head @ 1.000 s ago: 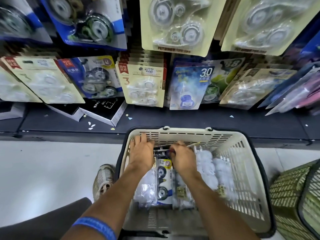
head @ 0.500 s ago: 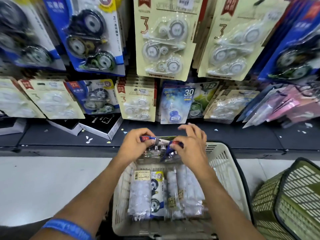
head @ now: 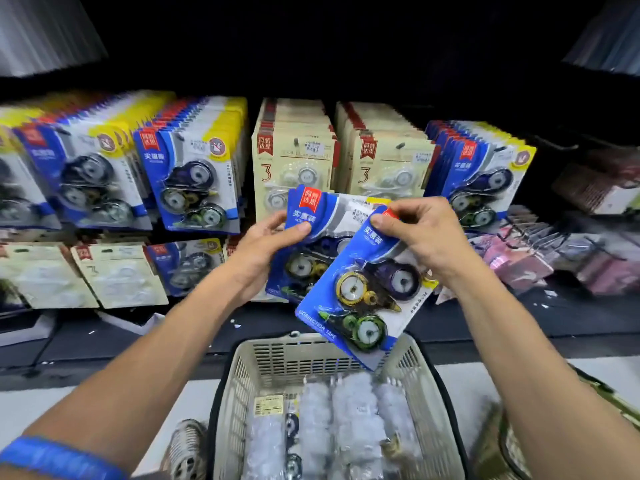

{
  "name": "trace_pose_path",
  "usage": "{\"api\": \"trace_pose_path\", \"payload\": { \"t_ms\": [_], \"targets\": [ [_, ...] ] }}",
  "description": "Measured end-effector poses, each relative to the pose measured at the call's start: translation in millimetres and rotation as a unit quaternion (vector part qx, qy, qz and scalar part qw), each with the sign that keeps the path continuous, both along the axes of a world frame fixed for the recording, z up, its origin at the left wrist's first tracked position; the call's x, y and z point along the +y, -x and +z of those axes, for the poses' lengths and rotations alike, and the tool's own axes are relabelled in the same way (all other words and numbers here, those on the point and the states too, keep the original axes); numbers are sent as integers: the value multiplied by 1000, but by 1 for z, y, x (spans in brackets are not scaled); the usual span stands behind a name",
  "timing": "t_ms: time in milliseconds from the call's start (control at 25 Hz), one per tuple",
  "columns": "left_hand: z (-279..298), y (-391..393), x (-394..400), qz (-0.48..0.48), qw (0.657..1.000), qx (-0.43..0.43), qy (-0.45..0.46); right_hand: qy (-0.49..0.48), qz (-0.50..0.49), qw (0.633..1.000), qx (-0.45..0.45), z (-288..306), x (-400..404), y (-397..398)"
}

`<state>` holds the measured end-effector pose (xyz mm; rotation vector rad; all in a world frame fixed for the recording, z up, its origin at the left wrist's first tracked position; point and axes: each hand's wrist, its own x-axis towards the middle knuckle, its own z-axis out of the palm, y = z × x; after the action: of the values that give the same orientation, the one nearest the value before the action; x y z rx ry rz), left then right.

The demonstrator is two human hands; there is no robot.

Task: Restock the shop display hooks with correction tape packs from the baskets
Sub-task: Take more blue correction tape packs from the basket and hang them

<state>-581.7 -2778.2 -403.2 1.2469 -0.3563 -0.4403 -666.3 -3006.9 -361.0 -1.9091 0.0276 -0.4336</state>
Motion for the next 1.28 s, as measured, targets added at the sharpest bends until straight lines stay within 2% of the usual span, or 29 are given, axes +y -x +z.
{"api": "trace_pose_path", "payload": {
  "t_ms": [120, 200, 280, 360, 520, 640, 800, 840, 880, 960, 1040, 1120, 1280],
  "targets": [
    [8, 14, 6, -111, 989, 15, -97, -79, -52, 995, -19, 5, -9, 6],
    [11, 25, 1, -137, 984, 41, -104, -119, -86, 989, -26, 1, -12, 10],
    [17, 36, -9, -145, 982, 82, -88, -108, -89, 990, -18, -3, -16, 13],
    [21, 48, -21, -149, 979, 120, -77, -53, -80, 995, -13, -4, -23, 14],
    [14, 56, -42, -107, 982, 113, -107, 21, -83, 996, -20, -5, -35, 8],
    [11, 50, -54, -71, 988, 86, -110, 3, -101, 995, -2, -8, -40, 5],
    [8, 44, -70, 5, 994, 70, -89, 43, -265, 962, 50, -13, -59, 8],
    [9, 43, -75, 33, 994, 76, -69, 10, -282, 956, 79, -12, -62, 12],
    [11, 42, -79, 58, 994, 82, -46, -66, -254, 959, 110, -9, -62, 18],
    [14, 41, -85, 86, 992, 94, -5, -223, -100, 953, 177, -9, -60, 28],
    [16, 40, -90, 100, 990, 99, 25, -268, 8, 949, 167, -10, -57, 38],
    [18, 41, -94, 104, 990, 90, 36, -282, -13, 950, 136, -13, -59, 41],
    [23, 42, -100, 115, 990, 65, 39, -318, -163, 933, 27, -13, -100, 48]
  ]
}}
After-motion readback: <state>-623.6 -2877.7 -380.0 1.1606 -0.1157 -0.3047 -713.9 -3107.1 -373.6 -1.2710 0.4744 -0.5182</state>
